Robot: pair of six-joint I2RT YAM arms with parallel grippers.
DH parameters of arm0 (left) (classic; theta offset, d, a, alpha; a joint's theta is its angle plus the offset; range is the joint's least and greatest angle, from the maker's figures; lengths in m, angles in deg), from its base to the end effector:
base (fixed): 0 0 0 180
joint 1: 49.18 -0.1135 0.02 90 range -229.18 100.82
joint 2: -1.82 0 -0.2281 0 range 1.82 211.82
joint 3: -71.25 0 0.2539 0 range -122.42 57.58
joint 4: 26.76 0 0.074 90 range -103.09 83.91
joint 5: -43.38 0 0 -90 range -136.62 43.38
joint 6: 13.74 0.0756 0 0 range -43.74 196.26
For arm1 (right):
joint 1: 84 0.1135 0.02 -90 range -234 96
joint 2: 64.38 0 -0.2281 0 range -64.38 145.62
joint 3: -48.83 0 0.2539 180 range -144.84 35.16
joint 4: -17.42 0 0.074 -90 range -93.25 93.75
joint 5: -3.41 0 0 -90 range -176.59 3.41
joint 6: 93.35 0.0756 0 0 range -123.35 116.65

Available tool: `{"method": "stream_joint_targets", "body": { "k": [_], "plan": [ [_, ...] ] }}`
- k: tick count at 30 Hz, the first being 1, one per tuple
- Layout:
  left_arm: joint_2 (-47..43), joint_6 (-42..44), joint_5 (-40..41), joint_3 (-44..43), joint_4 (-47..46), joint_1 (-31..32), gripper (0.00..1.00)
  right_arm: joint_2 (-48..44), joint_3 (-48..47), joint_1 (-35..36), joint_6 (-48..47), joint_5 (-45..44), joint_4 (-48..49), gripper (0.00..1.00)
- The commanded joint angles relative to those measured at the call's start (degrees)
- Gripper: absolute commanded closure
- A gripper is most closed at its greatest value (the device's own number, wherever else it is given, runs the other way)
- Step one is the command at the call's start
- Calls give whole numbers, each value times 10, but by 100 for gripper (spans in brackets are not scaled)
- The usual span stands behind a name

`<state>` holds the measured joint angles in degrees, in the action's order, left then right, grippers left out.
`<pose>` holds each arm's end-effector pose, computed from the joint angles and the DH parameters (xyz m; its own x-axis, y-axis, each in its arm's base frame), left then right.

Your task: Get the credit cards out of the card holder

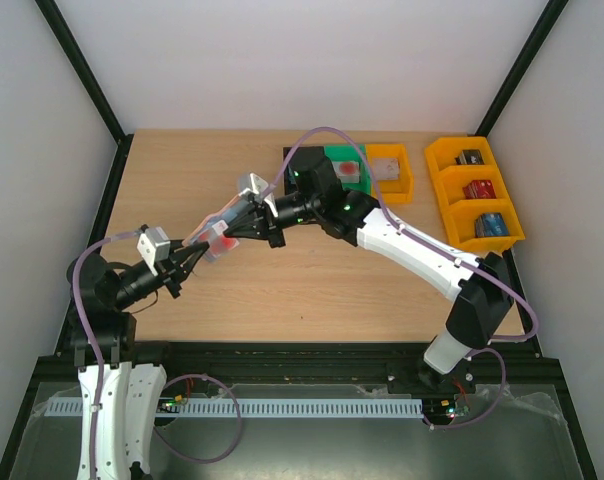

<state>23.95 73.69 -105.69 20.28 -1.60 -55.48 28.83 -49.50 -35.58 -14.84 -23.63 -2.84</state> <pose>0.1500 -0.0487 0.3291 0.0281 -0.0201 -0.9994 0.7965 0.6045 0.0103 0.2086 0.3366 0.3356 0.0115 -0.1234 -0.9923 -0.9269 -0.3735 0.0357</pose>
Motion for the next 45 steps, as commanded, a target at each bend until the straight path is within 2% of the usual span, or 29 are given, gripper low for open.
{"method": "stream_joint_targets", "body": {
  "k": [1,2,4,7,14,18,21,22,24,28,31,35,39,45],
  "plan": [
    [-9,11,-14,1,-12,3,98,-19,-23,-9,-28,-8,-26,98],
    [-10,12,-11,0,-10,3,98,-16,-25,-10,-36,-5,-37,97],
    [-14,8,-1,2,-13,3,98,-13,-31,-10,-46,-2,-57,84],
    [-20,-8,10,7,-33,3,98,-9,-22,-6,-41,21,-50,77],
    [-17,-22,0,10,-51,3,98,-3,10,13,-10,23,9,75],
    [-17,-18,3,8,-49,3,98,4,8,20,0,23,22,80],
    [-17,-17,5,10,-49,3,98,12,0,26,12,18,24,96],
    [-17,-17,5,11,-47,3,98,13,-6,26,15,19,21,98],
    [-17,-17,2,11,-44,3,97,9,-13,22,11,20,9,98],
    [-19,-17,-17,13,-39,4,87,-8,2,-2,45,24,46,98],
    [-22,-15,-18,14,-37,3,87,-20,4,-16,45,18,39,98],
    [-22,-13,-15,13,-37,3,89,-31,0,-21,19,3,9,98],
    [-22,-11,-12,13,-35,3,97,-38,-5,-27,-6,-11,-22,98],
    [-24,-16,50,10,-31,4,98,-45,-20,-46,-55,-46,-93,98]
  ]
}}
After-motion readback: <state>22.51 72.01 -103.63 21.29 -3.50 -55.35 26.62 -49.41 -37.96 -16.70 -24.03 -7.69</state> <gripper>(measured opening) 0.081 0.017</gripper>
